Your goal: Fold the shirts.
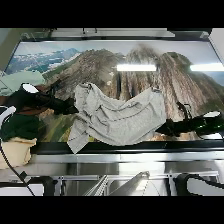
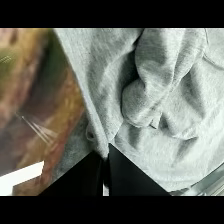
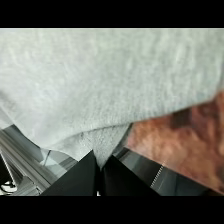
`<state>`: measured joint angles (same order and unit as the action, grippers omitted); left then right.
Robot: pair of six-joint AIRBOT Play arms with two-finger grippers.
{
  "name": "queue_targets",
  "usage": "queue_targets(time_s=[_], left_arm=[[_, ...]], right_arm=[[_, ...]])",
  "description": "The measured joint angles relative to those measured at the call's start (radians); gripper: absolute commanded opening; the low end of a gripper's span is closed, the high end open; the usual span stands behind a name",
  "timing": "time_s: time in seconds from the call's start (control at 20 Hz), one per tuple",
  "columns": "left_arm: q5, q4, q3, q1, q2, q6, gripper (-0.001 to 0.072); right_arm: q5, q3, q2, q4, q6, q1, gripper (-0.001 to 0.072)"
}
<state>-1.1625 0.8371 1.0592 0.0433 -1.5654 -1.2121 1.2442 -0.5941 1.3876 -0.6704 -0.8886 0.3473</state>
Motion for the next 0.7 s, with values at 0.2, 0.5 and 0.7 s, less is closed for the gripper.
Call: queue_targets(time_s=[0.2, 0.5, 0.7], left_arm=[[-0.102, -0.001, 0.093, 0.008, 0.038, 0.001, 0.0014], [-0.307, -0.161, 0.313, 0.171, 0.236, 0.008, 0.0014], [-0.368, -0.509, 0.406, 0.394, 0.419, 0.042, 0.0015]], right_arm=[[0.082, -0.087, -0.049, 0.018, 0.0, 0.001, 0.0012], [0.172, -0.351, -0.28, 0.159, -0.033, 0.115, 0.0012], [0.137, -0.569, -0.501, 0.373, -0.038, 0.271, 0.0013]])
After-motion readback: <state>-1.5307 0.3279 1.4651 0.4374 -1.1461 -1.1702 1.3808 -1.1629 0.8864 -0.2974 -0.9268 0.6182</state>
